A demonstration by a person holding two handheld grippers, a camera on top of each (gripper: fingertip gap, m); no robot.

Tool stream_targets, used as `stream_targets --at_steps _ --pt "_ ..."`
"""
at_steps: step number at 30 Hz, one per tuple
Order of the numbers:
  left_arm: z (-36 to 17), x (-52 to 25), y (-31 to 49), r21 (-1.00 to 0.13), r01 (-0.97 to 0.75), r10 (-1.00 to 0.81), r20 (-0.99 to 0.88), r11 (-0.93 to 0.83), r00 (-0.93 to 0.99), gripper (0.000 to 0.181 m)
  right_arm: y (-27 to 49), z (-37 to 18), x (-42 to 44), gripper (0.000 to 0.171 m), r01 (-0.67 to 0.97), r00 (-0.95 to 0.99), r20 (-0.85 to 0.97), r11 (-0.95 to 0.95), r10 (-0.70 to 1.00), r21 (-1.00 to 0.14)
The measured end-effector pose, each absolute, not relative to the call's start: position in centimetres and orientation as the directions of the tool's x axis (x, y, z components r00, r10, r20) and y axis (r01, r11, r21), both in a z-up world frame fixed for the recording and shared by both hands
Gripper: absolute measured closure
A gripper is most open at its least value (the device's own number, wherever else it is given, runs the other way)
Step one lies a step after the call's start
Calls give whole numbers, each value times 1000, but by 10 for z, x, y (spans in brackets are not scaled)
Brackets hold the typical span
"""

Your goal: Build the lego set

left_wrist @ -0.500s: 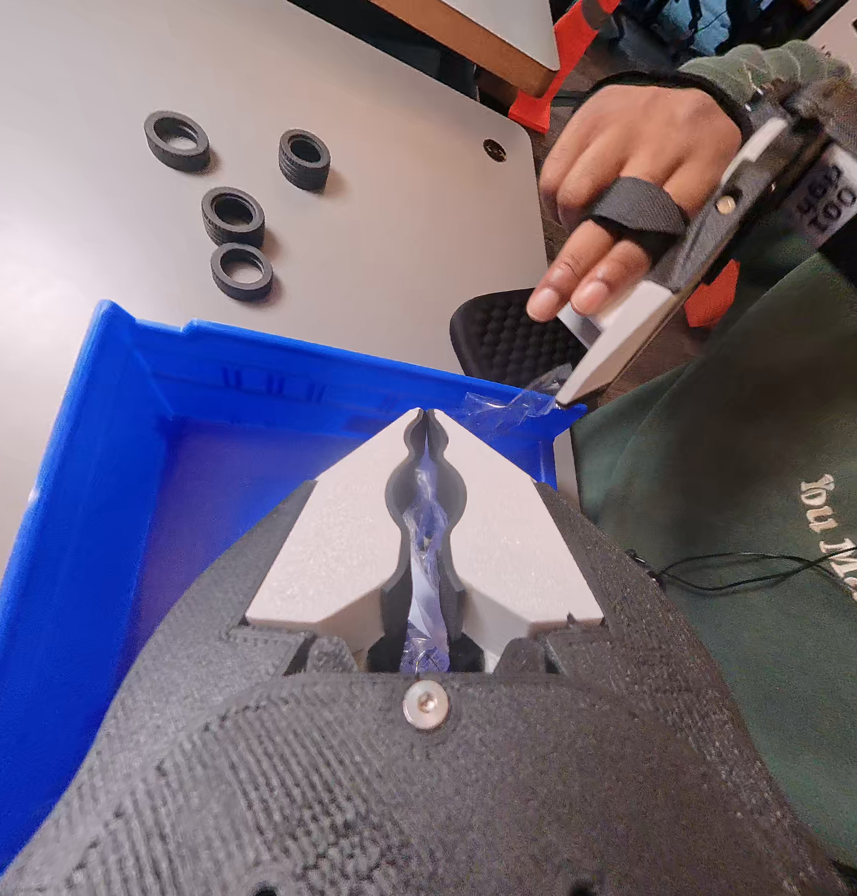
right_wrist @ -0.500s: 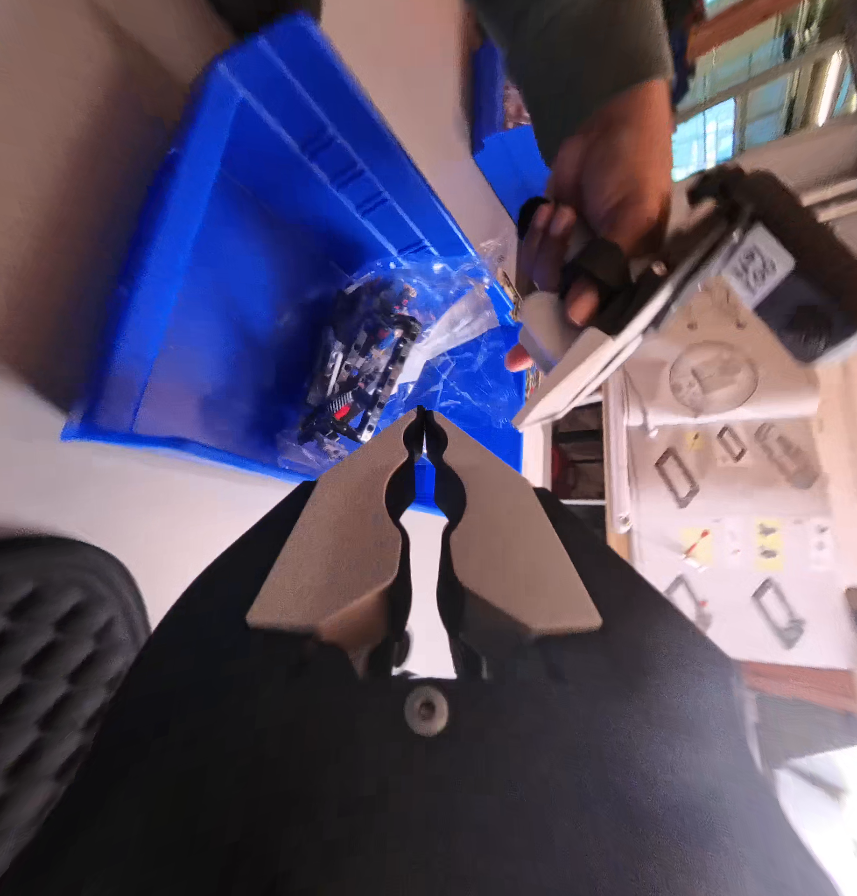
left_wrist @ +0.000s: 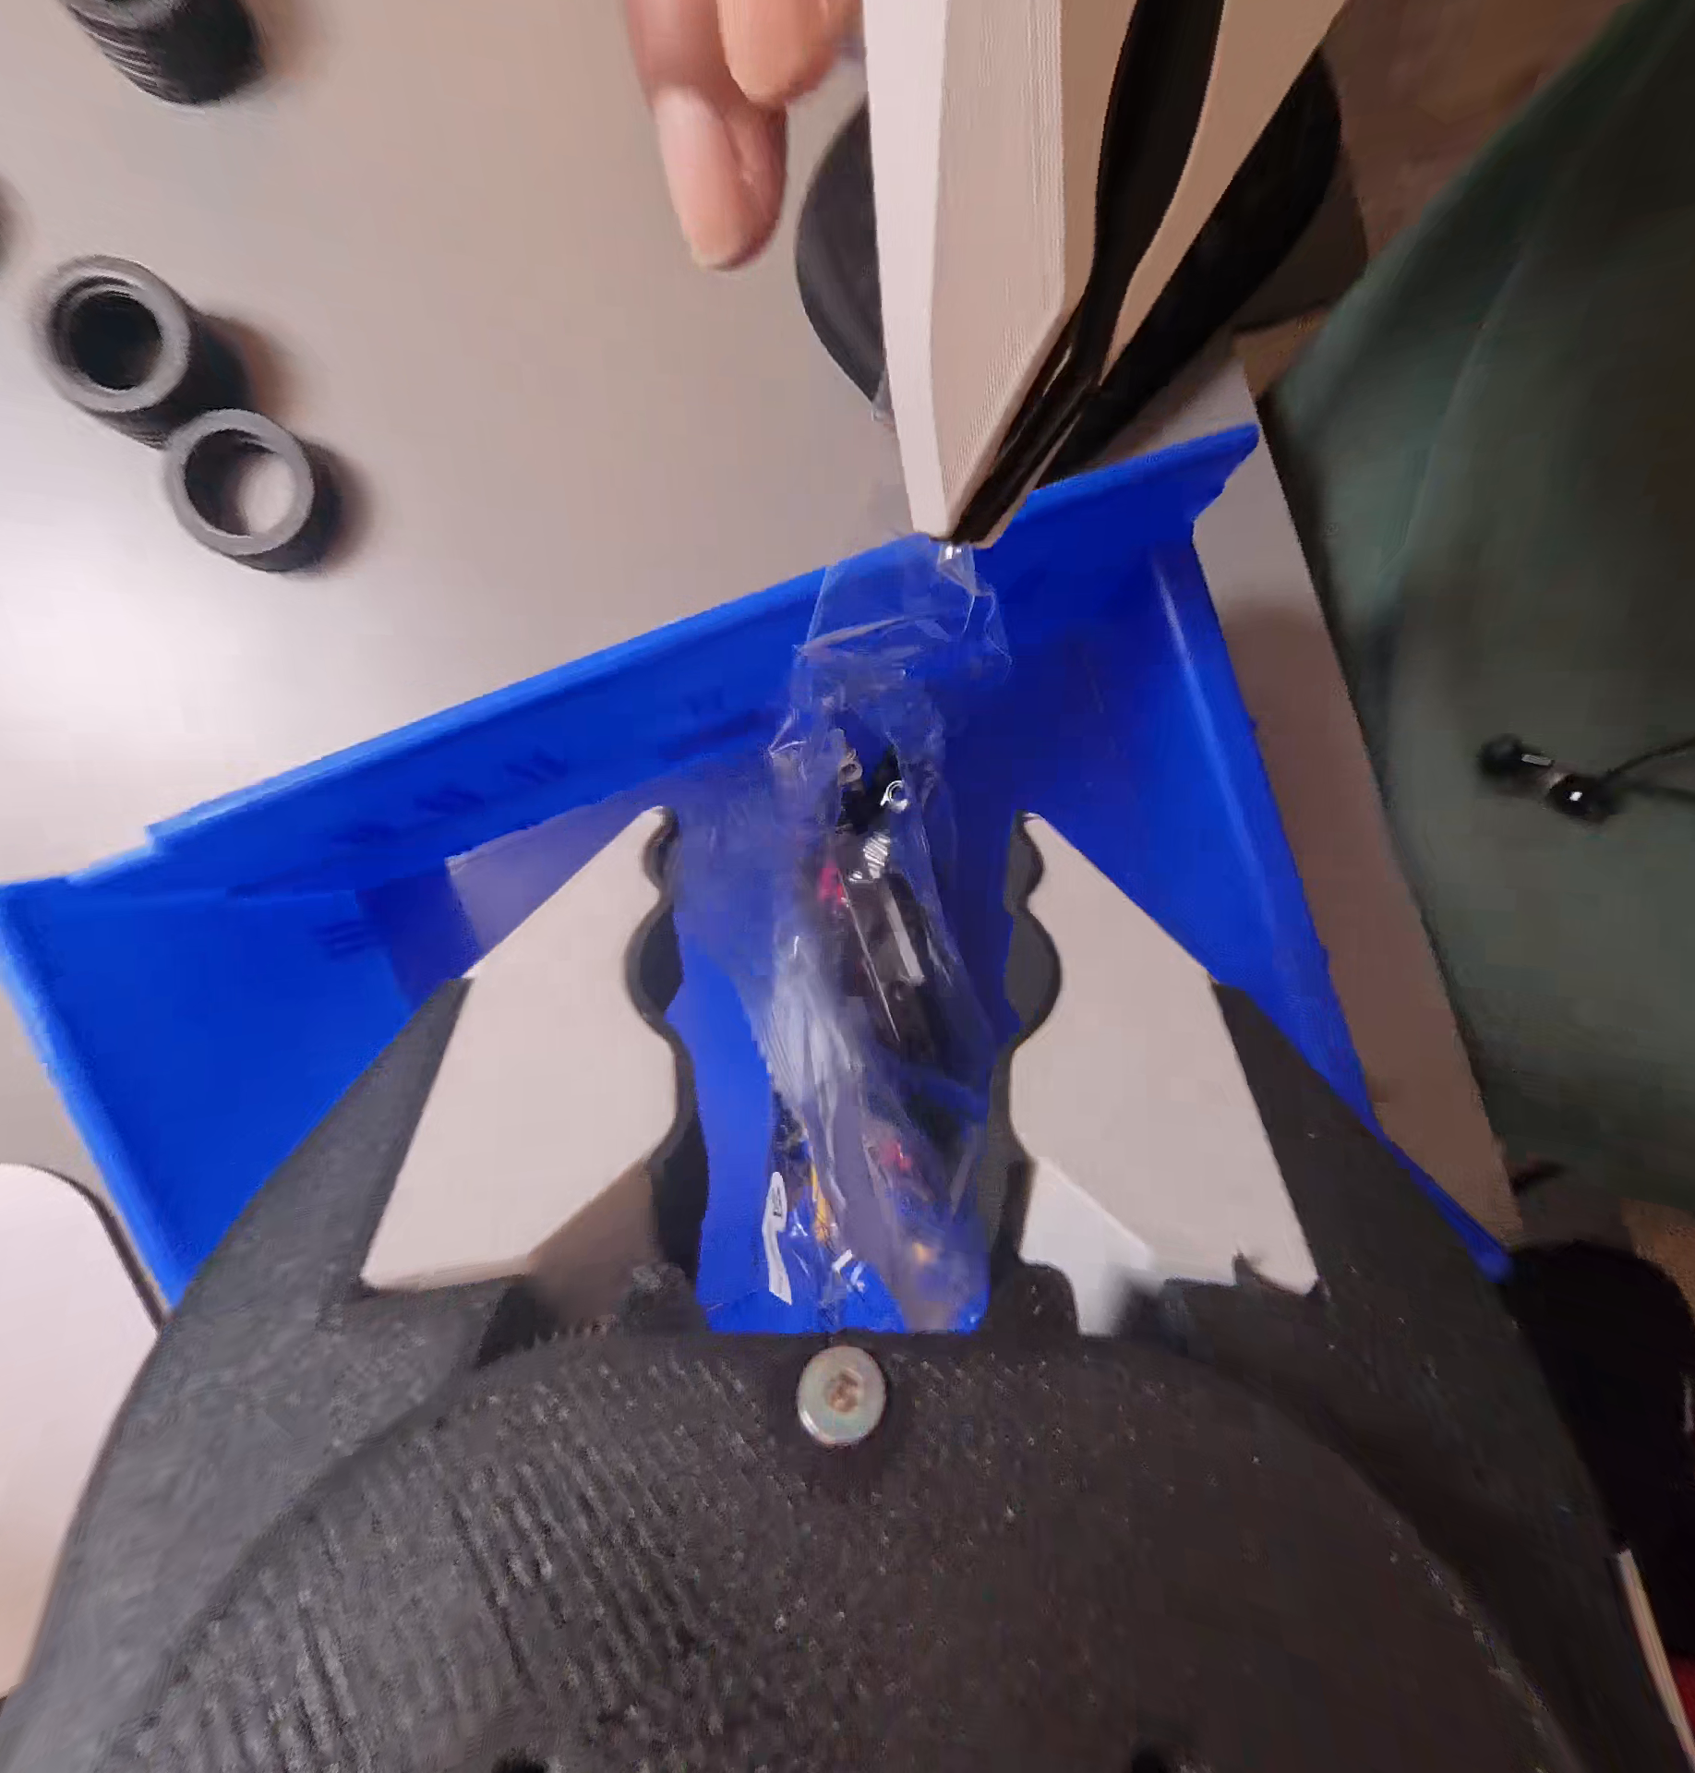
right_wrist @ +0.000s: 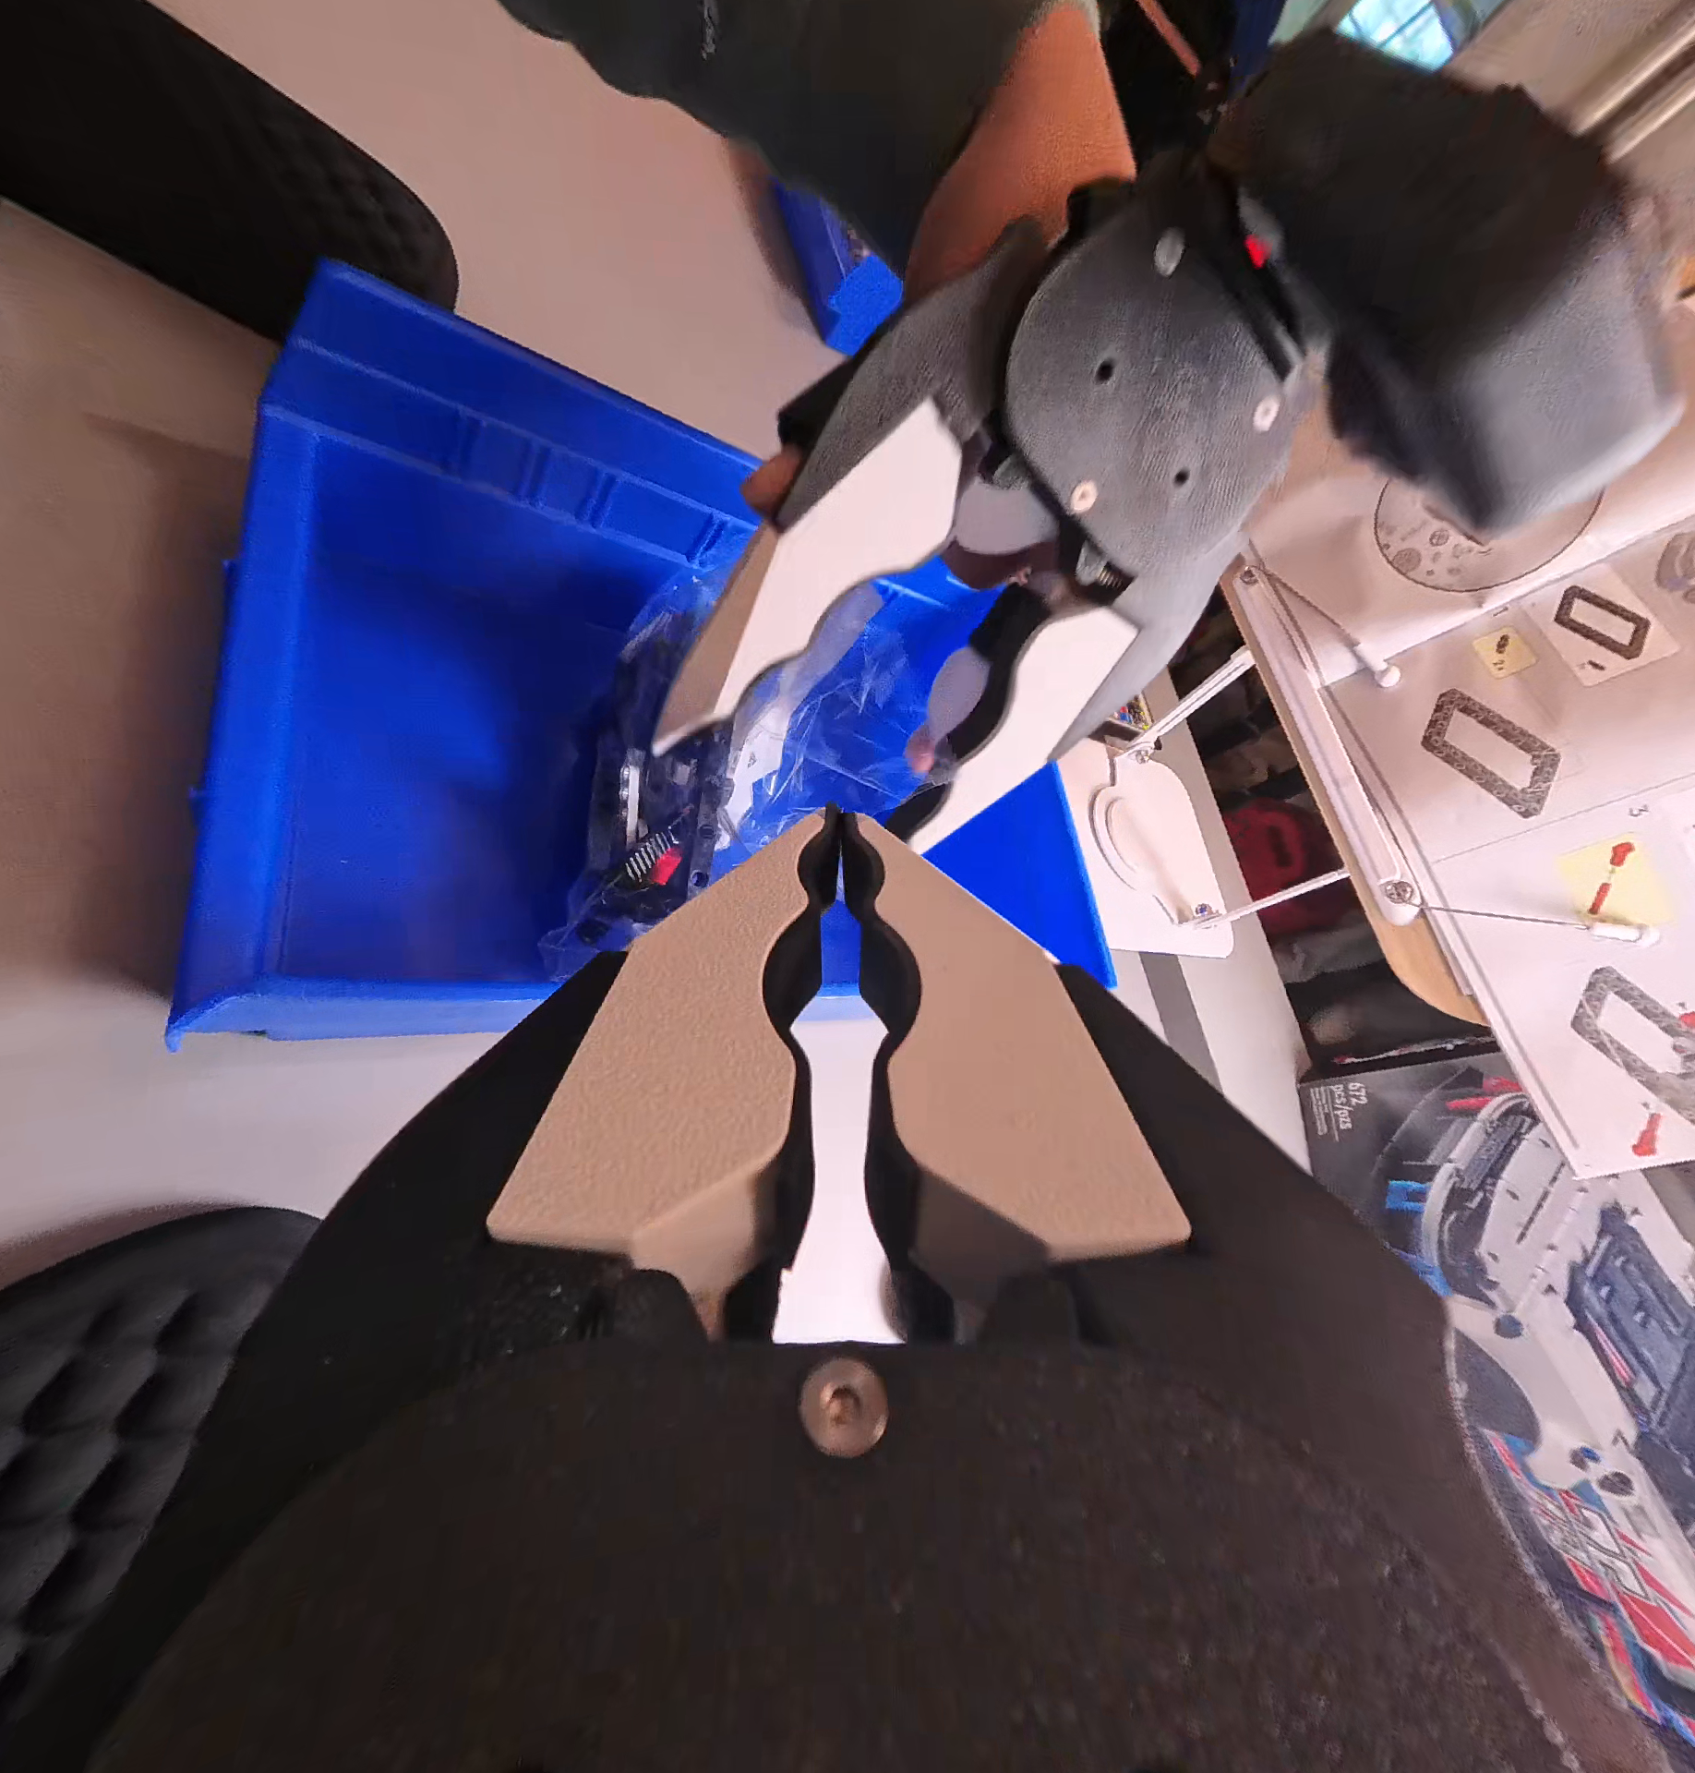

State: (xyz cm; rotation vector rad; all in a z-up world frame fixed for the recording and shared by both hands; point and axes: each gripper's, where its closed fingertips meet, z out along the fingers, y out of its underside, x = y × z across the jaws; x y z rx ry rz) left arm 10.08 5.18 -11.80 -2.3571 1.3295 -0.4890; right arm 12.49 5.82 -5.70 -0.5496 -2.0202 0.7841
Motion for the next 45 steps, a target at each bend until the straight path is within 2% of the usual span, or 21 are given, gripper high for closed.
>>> stream_targets --at_steps 3,5,11,17,26,33,39,45 --pt "-130 107 59 -451 -754 -872 138 -478 470 165 62 -54 126 171 101 -517 529 662 673 -743" --pt "-130 112 59 -464 -736 -865 167 -493 473 181 68 -52 126 171 126 -503 487 618 714 -776" --pt "-119 110 47 -550 -683 -850 97 -480 518 181 84 -35 129 171 143 -464 317 423 827 -895" --pt "-88 100 26 -618 -634 -822 37 -466 568 181 90 -14 131 171 148 -475 211 313 854 -938" --pt "-13 67 8 -756 -514 -732 -68 -406 678 181 96 9 150 171 109 -438 202 275 876 -955" --pt "57 24 -14 -862 -386 -573 -143 -328 807 181 122 27 154 171 102 -341 184 231 922 -968" --pt "86 -29 -52 -914 -258 -364 -136 -314 921 181 166 -12 145 171 255 -234 63 124 970 -959" --pt "84 -87 -98 -964 -122 -120 -96 -235 988 181 199 -63 131 171 342 -138 -48 3 989 -940"
